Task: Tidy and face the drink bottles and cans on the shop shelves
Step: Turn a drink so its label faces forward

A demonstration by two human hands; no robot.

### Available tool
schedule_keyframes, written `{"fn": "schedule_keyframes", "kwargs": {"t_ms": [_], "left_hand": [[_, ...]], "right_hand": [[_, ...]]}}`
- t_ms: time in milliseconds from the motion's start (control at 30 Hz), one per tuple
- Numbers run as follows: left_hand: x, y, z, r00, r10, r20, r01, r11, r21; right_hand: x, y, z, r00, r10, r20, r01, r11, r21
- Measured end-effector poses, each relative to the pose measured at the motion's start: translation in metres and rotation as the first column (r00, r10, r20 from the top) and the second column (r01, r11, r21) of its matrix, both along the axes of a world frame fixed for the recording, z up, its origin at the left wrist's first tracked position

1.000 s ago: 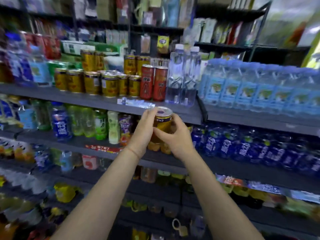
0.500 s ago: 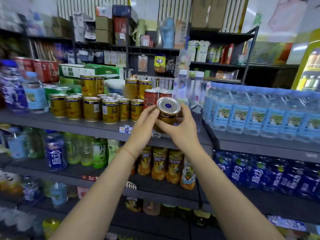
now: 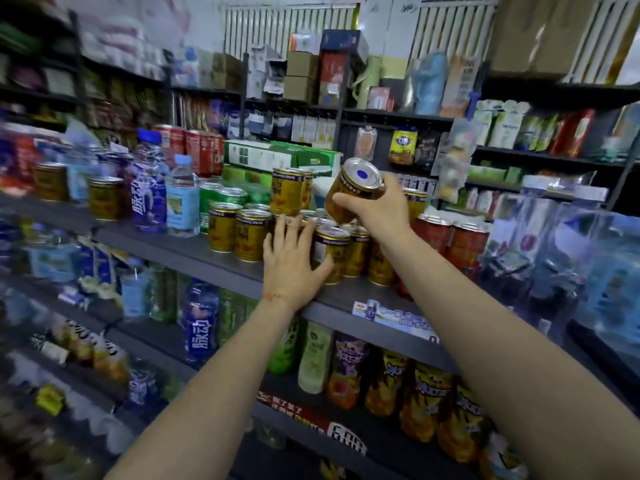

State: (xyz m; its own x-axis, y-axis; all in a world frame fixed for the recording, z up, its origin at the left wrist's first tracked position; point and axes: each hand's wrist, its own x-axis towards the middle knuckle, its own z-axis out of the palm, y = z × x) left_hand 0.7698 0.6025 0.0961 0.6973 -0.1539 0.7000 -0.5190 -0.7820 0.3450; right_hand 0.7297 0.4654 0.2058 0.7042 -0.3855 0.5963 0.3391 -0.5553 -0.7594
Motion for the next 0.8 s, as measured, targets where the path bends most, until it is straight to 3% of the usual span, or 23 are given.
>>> {"fn": "schedule_keyframes", "kwargs": {"t_ms": [167, 367, 800], "left_hand": [[0.007, 0.0, -0.006, 0.998, -0.017, 0.054, 0.018, 1.0, -0.018], [0.009, -0.001, -0.008, 0.998, -0.005, 0.065, 0.007, 1.0, -0.029], [0.011, -0.003, -0.009, 0.998, 0.006, 0.066, -0.004, 1.0, -0.031]], "right_hand": [[0.061, 0.01, 0.013, 0.999, -0.028, -0.041, 0.027, 0.999, -0.029], [0.117, 0.012, 0.009, 0.978, -0.031, -0.206, 0.017, 0.997, -0.07], [0.139, 0.012, 0.007, 0.95, -0.064, -0.304, 0.009, 0.983, -0.181]]}}
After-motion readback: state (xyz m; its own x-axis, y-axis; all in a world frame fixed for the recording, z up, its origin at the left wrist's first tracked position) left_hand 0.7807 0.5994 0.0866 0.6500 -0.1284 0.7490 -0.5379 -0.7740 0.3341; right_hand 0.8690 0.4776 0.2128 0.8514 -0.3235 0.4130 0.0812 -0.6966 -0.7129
